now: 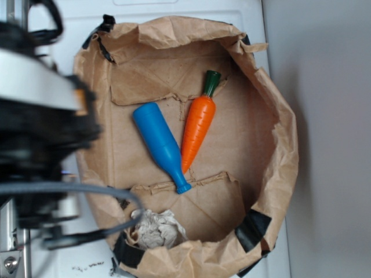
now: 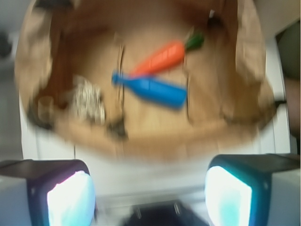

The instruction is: Grab the carrot.

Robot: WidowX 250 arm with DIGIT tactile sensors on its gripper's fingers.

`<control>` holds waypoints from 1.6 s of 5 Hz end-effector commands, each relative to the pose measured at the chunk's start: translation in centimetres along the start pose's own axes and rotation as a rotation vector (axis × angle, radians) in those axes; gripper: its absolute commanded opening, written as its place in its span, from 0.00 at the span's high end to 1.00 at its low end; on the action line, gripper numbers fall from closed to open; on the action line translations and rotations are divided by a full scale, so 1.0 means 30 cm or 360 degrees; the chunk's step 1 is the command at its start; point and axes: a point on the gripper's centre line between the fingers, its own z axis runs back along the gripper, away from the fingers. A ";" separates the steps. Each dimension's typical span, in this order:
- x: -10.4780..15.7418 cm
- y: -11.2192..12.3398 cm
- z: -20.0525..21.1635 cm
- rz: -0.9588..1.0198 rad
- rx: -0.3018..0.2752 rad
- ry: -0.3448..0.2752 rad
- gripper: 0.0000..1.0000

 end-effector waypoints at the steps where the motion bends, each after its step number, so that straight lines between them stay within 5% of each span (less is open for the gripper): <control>1: 0.062 0.013 -0.041 0.0150 0.0033 -0.0164 0.00; 2: 0.057 0.008 -0.062 0.0272 0.0026 -0.0240 0.00; 5: 0.057 0.008 -0.062 0.0272 0.0026 -0.0240 0.00; 8: 0.185 0.022 -0.272 0.0459 -0.0014 -0.0231 0.00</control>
